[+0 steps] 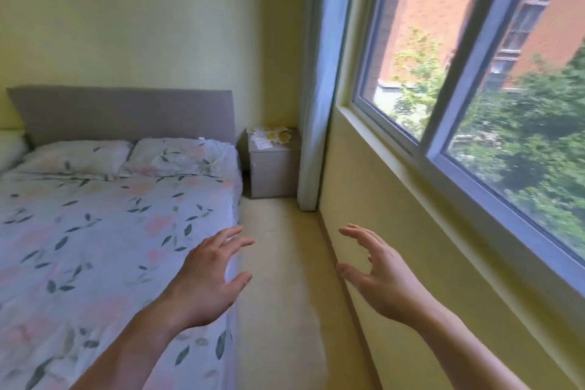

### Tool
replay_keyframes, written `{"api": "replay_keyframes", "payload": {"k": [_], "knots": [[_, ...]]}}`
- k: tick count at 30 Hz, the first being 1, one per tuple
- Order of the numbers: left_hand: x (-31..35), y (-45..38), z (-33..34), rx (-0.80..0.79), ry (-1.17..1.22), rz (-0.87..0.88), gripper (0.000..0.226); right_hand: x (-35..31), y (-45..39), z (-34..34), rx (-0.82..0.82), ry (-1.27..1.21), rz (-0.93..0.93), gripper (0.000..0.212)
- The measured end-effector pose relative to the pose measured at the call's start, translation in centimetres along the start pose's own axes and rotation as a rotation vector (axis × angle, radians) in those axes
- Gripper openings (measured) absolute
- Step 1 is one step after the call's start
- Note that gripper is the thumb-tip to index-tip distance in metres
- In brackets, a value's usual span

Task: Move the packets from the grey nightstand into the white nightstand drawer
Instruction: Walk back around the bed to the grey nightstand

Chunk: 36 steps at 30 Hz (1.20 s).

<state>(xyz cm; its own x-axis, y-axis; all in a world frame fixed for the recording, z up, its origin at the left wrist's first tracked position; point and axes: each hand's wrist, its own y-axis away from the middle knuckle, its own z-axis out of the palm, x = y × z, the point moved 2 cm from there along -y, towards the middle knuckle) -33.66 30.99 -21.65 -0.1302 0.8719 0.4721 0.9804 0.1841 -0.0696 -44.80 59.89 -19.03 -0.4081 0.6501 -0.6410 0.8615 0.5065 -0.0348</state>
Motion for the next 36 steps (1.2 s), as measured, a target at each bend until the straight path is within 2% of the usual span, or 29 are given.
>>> {"api": "replay_keyframes", "payload": {"k": [7,19,29,36], "knots": [[-7.2,-10.6,-1.3,0.086,0.047,-0.129,0.051,-0.3,-15.3,1.6,-0.059,0.023,-0.114,0.06],[-13.3,-33.1,-4.1,0.021,0.035,-0.122,0.052,0.6,-38.0,3.4,-0.079,-0.023,-0.099,0.057],[-16.9,-51.3,-3.4,0.002,0.005,-0.142,0.048,6.2,-57.6,4.8,-0.119,-0.074,-0.109,0.057],[-19.3,-65.2,-2.9,0.01,-0.005,-0.223,0.048,9.8,-73.7,3.3,-0.176,-0.092,-0.132,0.058]]}}
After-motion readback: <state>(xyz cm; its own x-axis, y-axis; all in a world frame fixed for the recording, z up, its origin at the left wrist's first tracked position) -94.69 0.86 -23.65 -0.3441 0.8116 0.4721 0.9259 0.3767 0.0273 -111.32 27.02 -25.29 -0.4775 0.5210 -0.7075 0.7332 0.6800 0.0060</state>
